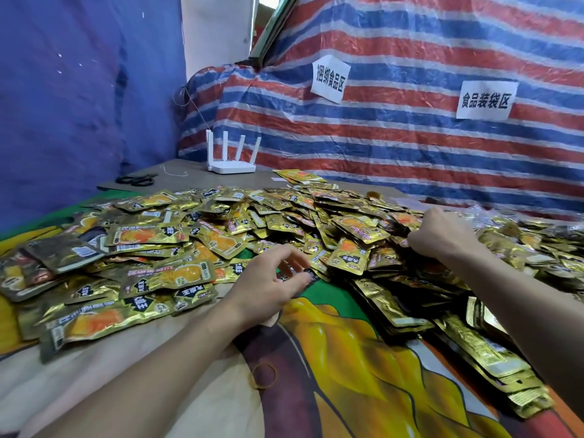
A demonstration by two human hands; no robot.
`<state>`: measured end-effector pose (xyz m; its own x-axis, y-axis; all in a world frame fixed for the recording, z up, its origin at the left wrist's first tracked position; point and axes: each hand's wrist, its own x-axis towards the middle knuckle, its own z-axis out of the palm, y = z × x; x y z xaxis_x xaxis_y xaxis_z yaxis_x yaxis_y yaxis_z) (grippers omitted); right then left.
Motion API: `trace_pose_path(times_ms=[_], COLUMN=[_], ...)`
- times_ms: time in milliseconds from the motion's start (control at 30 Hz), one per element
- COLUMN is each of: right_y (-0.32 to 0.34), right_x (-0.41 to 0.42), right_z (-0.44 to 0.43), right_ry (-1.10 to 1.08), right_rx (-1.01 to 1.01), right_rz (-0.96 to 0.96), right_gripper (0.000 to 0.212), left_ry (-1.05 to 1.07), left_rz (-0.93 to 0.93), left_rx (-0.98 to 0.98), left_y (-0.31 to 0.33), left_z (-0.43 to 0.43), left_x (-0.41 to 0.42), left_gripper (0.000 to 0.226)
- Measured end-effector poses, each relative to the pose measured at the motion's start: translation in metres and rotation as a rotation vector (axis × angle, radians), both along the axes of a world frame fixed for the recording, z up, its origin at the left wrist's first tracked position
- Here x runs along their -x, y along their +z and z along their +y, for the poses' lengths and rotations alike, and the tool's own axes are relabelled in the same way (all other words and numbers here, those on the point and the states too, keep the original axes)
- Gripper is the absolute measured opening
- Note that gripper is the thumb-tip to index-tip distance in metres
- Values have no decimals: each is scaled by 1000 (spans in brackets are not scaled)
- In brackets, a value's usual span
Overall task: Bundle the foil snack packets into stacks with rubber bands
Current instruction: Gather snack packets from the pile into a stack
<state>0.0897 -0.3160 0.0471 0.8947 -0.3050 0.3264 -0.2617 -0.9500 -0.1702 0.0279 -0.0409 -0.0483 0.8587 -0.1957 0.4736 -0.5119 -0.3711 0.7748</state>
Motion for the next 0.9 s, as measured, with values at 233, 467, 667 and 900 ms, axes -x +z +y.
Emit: trace_pose_path(times_ms=[233,467,667,900], right_y=[-8,-72,-80,-62], right_x=[20,30,12,9], right_z=[65,156,184,179], right_ry=[284,689,491,512], right_rx=[65,-78,31,19], right_rz=[-202,133,371,436], right_gripper=[51,70,85,29], left_ry=[212,527,636,426], left_rz=[-23,344,843,492], left_rx=[-218,-827,-1102,-1268], left_y=[9,35,28,39], left_z=[14,61,102,115], left_x=[-6,4,7,7], left_gripper=[18,94,134,67])
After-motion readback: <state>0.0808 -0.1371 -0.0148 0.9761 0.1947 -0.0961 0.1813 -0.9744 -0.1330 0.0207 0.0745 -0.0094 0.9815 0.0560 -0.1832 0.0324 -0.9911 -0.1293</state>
